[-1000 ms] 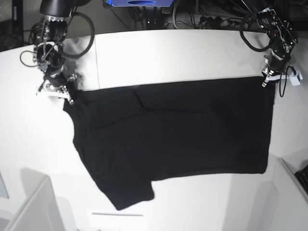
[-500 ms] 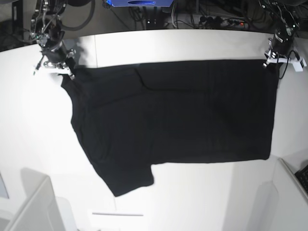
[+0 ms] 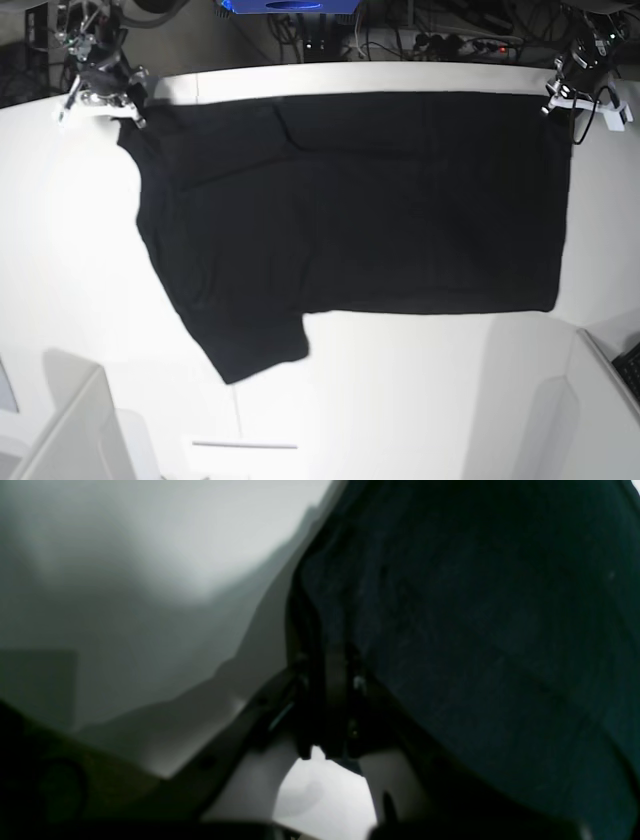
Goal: Fold the T-shirt properly
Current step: 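Drag the held shoulders back toward the robot, flattening the shirt, then release the shoulders and raise both grippers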
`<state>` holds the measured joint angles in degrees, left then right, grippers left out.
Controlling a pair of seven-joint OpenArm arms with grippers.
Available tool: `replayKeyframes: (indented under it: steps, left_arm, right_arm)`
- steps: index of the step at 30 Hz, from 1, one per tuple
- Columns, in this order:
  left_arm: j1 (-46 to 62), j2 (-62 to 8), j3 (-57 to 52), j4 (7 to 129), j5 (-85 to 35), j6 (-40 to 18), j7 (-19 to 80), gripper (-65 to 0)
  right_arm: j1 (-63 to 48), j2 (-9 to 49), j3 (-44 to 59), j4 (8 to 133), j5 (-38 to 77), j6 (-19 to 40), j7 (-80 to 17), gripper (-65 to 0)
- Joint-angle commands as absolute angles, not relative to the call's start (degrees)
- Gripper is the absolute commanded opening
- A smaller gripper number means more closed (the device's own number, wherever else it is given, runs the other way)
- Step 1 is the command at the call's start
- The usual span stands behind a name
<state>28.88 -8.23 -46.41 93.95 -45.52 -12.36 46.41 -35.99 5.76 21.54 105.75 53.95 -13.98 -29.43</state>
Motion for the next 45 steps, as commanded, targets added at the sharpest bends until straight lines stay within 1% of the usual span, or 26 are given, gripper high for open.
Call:
replayKeyframes:
  steps: [1,12,21,35,36,37,38,40,41,42,44,45]
  left_arm:
    - [29.32,-8.84,-46.81,95.08,-46.2,-12.7,45.93,-65.0]
    - [31.6,-8.92,-46.81,95.08,-46.02,-12.7,45.93,-65.0]
    - [33.89,-8.75,-46.81,94.64,-46.02,-12.7,45.76,-65.0]
    - [33.98,-8.84,-46.9,94.99,-46.29,-12.7,45.58,-65.0]
    - [33.98,-8.75,-46.9,94.99,-46.29,-12.7,45.58,-65.0]
    - [33.98,-8.75,-46.99,95.08,-46.29,-12.7,45.58,-61.5]
    - [33.98,-8.75,-46.99,95.08,-46.29,-12.7,45.58,-53.2]
    - [33.98,-8.75,-46.99,95.08,-46.29,-12.7,45.58,-38.0]
    - [33.98,-8.75,-47.25,95.08,-46.29,-12.7,45.58,-31.1]
    - [33.98,-8.75,-48.13,95.16,-46.37,-12.7,45.58,-25.7]
    - [33.71,-8.57,-50.59,95.87,-46.37,-12.7,45.58,-16.6]
    - [33.71,-8.57,-52.0,96.75,-46.37,-12.7,45.58,-13.5]
  right_arm:
    - [-36.53,6.2,21.85,107.03,54.2,-13.67,-28.7,-65.0]
    - [-39.6,6.2,21.76,107.03,54.2,-13.67,-28.7,-65.0]
    - [-39.43,6.2,21.76,107.03,54.11,-13.67,-28.7,-65.0]
    - [-39.69,6.29,21.76,107.03,54.11,-13.67,-28.79,-65.0]
    - [-39.69,6.29,21.76,107.03,54.11,-13.67,-28.79,-63.2]
    - [-39.69,6.29,21.76,107.03,54.11,-13.67,-28.79,-56.4]
    - [-39.69,6.29,21.76,107.03,54.11,-13.67,-28.79,-49.8]
    - [-39.69,6.29,21.85,107.03,54.11,-13.67,-28.79,-41.7]
    - [-39.69,6.29,21.85,107.03,54.11,-13.67,-28.79,-40.7]
    - [-39.69,6.29,21.93,107.03,54.11,-13.67,-28.79,-40.8]
    - [-39.78,6.29,22.81,107.12,54.11,-13.67,-28.79,-40.8]
    - [-39.78,6.2,23.34,107.12,54.11,-13.67,-28.79,-40.8]
